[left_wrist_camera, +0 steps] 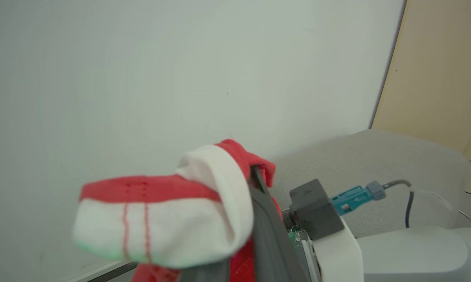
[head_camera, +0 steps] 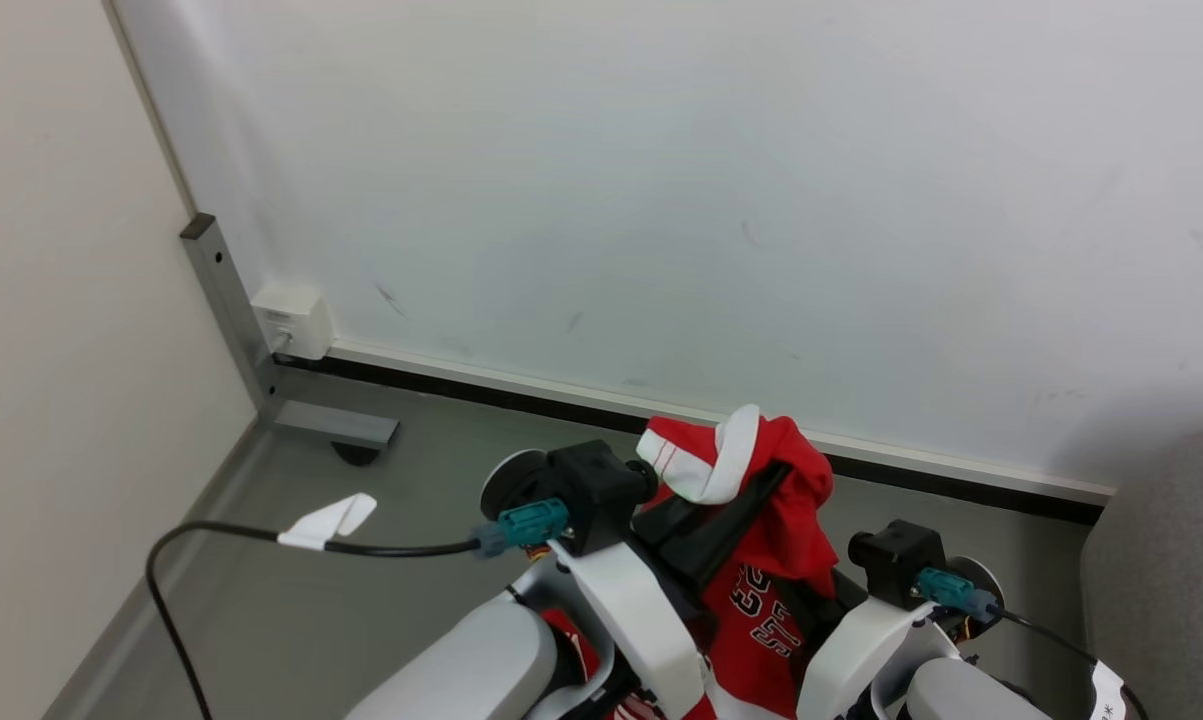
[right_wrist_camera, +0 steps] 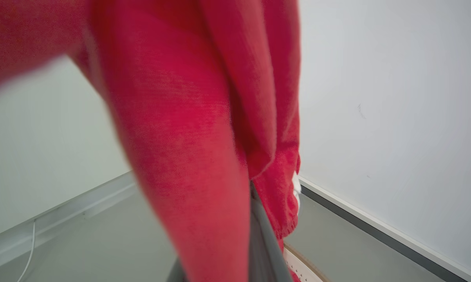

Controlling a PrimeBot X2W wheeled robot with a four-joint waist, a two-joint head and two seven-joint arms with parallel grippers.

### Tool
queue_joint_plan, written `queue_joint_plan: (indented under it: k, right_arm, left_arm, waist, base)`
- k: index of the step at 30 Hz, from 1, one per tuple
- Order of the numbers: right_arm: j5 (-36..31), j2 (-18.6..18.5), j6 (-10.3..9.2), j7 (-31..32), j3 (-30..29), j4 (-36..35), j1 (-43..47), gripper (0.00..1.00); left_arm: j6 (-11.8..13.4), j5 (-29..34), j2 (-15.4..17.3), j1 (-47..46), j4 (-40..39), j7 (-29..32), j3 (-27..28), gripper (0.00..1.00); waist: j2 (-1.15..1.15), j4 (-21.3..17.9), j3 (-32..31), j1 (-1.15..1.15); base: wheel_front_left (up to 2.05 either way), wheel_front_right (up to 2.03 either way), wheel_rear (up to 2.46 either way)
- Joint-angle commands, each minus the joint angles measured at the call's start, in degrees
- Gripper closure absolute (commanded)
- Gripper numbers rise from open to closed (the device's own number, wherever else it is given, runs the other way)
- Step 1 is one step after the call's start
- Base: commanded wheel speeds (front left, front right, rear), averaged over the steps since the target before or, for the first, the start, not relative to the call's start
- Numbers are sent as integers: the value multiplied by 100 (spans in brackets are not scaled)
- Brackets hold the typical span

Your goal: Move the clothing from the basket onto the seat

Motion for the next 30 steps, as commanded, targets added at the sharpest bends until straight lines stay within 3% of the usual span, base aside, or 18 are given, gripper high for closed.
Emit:
queue_joint_plan:
  k: [1, 17, 18, 19, 21, 22, 30]
  right_arm:
    - [-33, -27, -12, 2, -66, -68, 103, 100]
    - [-518, -165, -12, 1, -1258, -852, 370, 100]
    - [-559, -179, -13, 1, -1330, -907, 389, 100]
    - [-604, -199, -12, 1, -1415, -971, 414, 100]
    - [-669, -256, -13, 1, -1591, -1090, 448, 100]
    - [-719, -293, -12, 1, -1678, -1160, 468, 100]
    - [-995, -412, -12, 2, -2143, -1556, 605, 100]
  left_arm:
    - [27, -35, 62, 103, 9, -11, 24, 100]
    - [234, -314, 207, 533, 293, -261, 223, 100]
    - [233, -315, 198, 549, 300, -271, 207, 85]
    - [227, -325, 186, 567, 304, -283, 196, 56]
    - [249, -348, 175, 608, 317, -330, 198, 13]
    - [254, -372, 153, 643, 323, -352, 198, 0]
    - [261, -292, 92, 717, 348, -513, 139, 0]
  waist:
    - [0, -14, -2, 0]
    - [0, -656, 200, 0]
    - [0, -714, 221, 0]
    - [0, -777, 242, 0]
    - [0, -913, 287, 0]
    - [0, -987, 309, 0]
    - [0, -1549, 458, 0]
  base:
    - [0, 0, 0]
    - [0, 0, 0]
    - [0, 0, 0]
    - [0, 0, 0]
    - [0, 0, 0]
    - [0, 0, 0]
    - [0, 0, 0]
